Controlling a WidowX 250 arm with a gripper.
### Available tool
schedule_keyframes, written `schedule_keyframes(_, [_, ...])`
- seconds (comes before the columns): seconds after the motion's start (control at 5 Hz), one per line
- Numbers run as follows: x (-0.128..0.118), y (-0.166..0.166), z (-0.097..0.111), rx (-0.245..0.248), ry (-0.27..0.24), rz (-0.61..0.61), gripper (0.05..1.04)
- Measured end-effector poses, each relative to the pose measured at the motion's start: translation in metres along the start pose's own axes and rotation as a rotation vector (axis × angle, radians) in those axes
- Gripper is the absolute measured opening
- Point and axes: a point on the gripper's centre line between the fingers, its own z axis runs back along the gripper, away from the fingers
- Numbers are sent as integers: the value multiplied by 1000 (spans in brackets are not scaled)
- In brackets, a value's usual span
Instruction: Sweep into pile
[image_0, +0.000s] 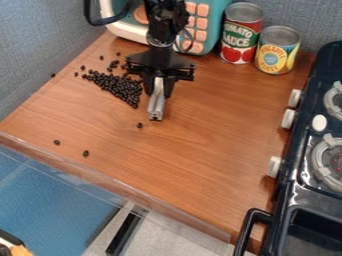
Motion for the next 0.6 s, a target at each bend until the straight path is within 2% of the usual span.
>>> schedule_keyframes(0.6, [1, 20, -4, 15, 13, 94, 335])
